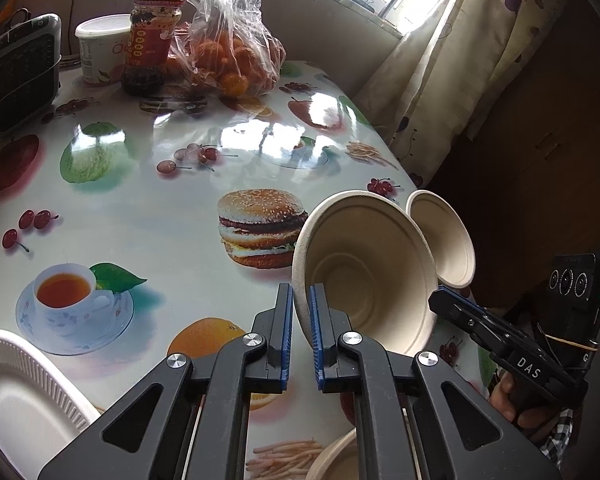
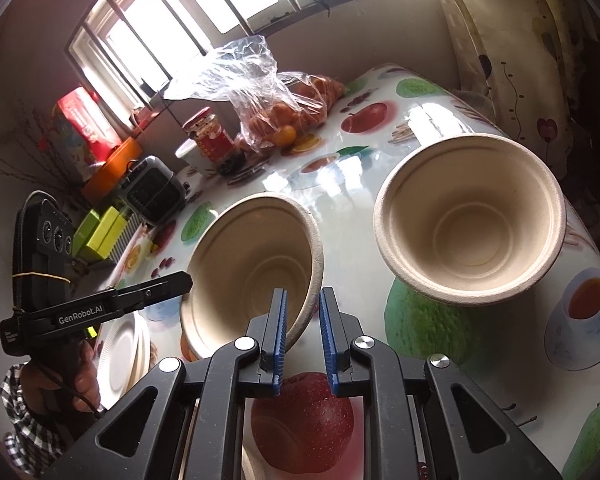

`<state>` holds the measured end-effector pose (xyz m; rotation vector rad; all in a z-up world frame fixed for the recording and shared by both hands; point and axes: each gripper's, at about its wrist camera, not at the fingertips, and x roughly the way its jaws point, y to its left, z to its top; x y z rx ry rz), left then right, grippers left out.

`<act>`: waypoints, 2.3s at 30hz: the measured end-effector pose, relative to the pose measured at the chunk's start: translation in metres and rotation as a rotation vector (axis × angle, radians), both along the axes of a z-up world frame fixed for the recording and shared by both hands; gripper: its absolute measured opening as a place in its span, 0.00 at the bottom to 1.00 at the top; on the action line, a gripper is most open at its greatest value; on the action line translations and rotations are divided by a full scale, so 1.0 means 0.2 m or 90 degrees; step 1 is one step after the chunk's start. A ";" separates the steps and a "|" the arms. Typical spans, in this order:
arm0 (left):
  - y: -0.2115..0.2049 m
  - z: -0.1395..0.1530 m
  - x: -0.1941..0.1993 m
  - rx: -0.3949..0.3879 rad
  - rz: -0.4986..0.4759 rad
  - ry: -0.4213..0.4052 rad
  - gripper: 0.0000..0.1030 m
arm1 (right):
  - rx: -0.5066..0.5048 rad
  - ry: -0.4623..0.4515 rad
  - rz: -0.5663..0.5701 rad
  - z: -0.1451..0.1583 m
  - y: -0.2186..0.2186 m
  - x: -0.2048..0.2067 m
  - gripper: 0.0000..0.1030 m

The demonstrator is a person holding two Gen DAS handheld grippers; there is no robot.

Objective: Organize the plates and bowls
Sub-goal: 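Lift the held bowls with both grippers and carry them toward the bowl stack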

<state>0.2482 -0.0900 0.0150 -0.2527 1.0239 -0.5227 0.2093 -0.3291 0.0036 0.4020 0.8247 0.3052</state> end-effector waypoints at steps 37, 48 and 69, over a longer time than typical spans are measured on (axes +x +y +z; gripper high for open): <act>0.15 0.13 -0.53 -0.028 -0.019 -0.034 0.09 | -0.003 -0.058 -0.001 0.20 0.14 -0.58 0.15; 0.17 0.06 -0.64 -0.011 -0.018 -0.013 0.09 | -0.001 -0.039 -0.001 0.11 0.18 -0.69 0.15; 0.19 -0.04 -0.70 0.005 -0.021 0.023 0.09 | -0.001 -0.007 -0.009 0.01 0.21 -0.76 0.16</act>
